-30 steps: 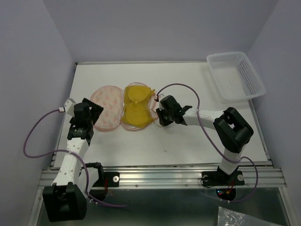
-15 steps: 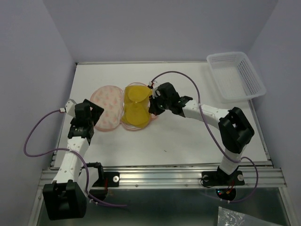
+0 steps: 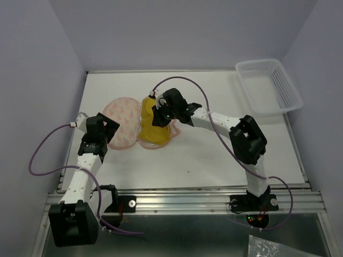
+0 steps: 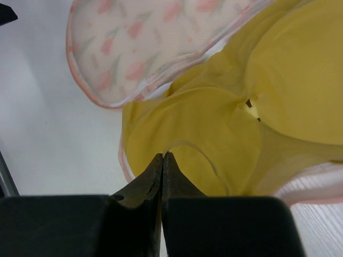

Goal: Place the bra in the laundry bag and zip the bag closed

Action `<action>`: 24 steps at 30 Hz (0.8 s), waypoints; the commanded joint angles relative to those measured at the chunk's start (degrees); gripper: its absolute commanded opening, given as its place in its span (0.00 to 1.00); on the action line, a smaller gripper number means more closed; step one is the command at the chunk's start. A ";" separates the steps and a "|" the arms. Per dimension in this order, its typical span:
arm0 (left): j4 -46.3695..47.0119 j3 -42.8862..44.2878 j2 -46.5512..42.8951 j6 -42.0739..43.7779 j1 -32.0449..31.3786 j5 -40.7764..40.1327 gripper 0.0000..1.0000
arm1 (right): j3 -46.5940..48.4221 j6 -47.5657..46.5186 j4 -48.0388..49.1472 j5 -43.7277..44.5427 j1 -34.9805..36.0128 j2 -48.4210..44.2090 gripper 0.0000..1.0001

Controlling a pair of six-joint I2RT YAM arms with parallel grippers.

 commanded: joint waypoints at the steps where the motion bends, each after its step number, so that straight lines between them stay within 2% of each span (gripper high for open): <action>1: 1.63 -0.56 0.40 0.77 0.11 0.27 0.99 | 7.22 -1.96 -0.58 -3.61 1.48 4.02 0.01; 6: 1.89 -0.65 0.76 0.86 0.11 1.06 0.99 | 15.57 -2.66 -3.31 2.09 3.58 10.70 0.03; 8: 1.89 -0.65 0.84 1.12 0.02 1.23 0.99 | 16.28 -2.84 -3.49 3.41 4.20 12.11 0.11; 10: 1.81 -0.65 0.76 1.21 0.02 1.50 0.99 | 16.64 -2.84 -4.36 5.08 4.72 12.29 0.16; 11: 1.81 -0.82 0.76 1.21 0.11 1.59 0.99 | 16.55 -2.84 -4.98 6.22 4.73 11.77 0.30; 13: 1.89 -0.82 0.49 1.21 0.11 1.76 0.99 | 15.24 -2.66 -5.25 7.37 4.73 10.36 0.34; 14: 1.98 -0.74 0.58 1.13 0.02 1.85 0.99 | 14.71 -2.49 -5.59 8.59 4.73 8.79 0.50; 15: 1.98 -0.82 0.67 1.12 0.02 1.85 0.99 | 14.27 -2.31 -6.03 9.21 4.73 8.77 0.57; 16: 1.98 -0.82 0.67 1.12 0.11 1.94 0.99 | 14.27 -2.31 -7.00 9.48 4.73 7.56 0.68; 17: 2.07 -0.82 0.67 1.30 0.11 2.11 0.99 | 14.70 -2.23 -9.70 10.18 4.73 7.02 0.74; 24: 2.42 -0.82 0.58 1.12 0.11 1.94 0.99 | 15.23 0.76 -17.71 12.11 4.73 2.63 0.89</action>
